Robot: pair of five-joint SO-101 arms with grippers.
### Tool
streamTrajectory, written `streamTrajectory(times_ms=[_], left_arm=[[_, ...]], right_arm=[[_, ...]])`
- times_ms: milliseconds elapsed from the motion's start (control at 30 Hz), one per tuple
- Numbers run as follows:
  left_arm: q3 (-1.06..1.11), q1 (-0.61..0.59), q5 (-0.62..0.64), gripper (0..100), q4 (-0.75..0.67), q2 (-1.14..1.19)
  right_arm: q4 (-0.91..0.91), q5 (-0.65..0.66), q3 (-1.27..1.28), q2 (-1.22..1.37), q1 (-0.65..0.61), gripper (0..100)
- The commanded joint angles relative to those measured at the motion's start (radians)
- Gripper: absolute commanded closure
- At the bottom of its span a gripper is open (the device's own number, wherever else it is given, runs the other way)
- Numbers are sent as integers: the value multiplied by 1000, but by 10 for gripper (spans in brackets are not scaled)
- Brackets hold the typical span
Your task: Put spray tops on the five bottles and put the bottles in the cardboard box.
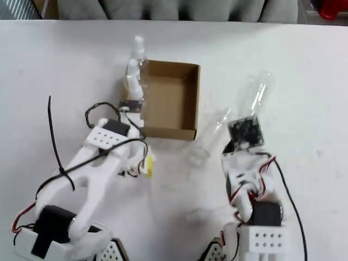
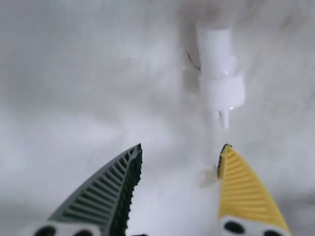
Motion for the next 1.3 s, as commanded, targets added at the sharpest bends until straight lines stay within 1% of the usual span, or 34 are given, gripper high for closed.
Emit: streamTrajectory(times_ms=[0,133,200,267,333,433,600,733,933,1067,1267], left_arm=[[12,8,-9,754,-92,-47],[17,8,-9,752,-104,-47],[15,1,-11,752,-106,-47],[17,-22,-11,752,-117,-39],[29,-64,-11,752,-169,-38],[54,-122,-11,752,-255,-44],[60,-127,-11,752,-275,-44],[57,-128,-11,752,-275,-39],[57,-128,-11,752,-275,-38],[58,-127,-11,752,-276,-38],[57,-127,-11,752,-276,-38]], right_arm=[[47,-127,-270,282,-10,982],[85,-293,-450,510,-12,981],[84,-359,-508,601,-38,981],[79,-410,-554,679,-65,980],[82,-459,-601,743,-87,980],[76,-488,-641,826,-94,960],[27,-612,-666,938,-94,903],[28,-660,-733,1050,-97,879],[30,-743,-859,1253,-99,806],[30,-767,-947,1385,-97,802],[30,-769,-1034,1514,-97,801]])
